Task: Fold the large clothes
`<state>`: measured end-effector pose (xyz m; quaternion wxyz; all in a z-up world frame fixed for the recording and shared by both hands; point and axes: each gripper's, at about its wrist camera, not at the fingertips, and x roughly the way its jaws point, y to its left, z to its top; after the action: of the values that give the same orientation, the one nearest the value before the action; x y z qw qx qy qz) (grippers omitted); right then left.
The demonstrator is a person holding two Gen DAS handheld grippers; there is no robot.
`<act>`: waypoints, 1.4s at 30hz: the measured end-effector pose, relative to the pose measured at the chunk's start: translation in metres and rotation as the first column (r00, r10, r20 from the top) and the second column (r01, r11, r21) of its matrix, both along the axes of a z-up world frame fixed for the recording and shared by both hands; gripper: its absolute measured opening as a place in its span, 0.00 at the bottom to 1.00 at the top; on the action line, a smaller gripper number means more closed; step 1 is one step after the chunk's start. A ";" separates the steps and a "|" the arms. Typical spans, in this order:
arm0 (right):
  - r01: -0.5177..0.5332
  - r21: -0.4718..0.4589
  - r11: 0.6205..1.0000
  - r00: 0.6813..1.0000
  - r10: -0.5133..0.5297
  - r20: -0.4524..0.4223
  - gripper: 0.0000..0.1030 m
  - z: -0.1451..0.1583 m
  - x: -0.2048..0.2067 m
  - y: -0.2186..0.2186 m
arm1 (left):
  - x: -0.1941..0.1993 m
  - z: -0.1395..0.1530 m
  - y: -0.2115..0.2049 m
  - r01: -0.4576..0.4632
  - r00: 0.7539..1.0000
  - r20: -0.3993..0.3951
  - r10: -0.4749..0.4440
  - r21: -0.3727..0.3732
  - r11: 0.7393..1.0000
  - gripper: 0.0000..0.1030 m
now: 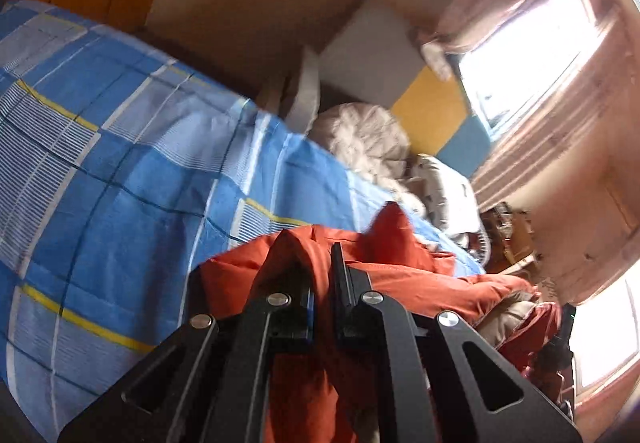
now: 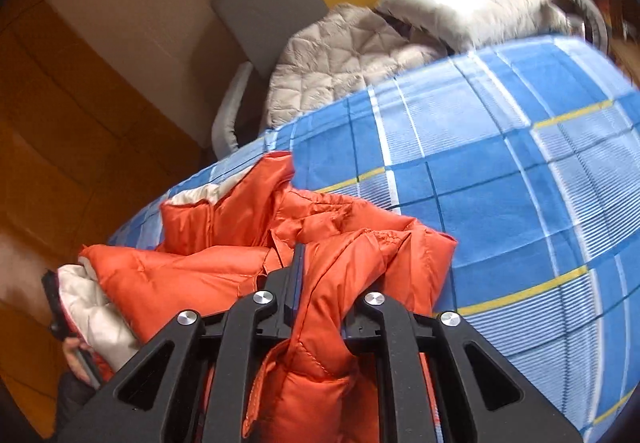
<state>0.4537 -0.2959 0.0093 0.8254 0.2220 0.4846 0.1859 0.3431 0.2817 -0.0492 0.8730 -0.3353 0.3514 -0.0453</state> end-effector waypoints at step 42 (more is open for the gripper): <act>-0.006 0.086 0.996 0.988 -0.008 0.156 0.77 0.061 -0.025 -0.005 | -0.005 0.052 -0.090 0.211 0.974 0.022 -0.224 0.258 0.943 0.63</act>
<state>0.4286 -0.3008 0.0703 0.8506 0.2423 0.4099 0.2230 0.3383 0.1914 0.0024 0.9070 -0.1786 0.3668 -0.1043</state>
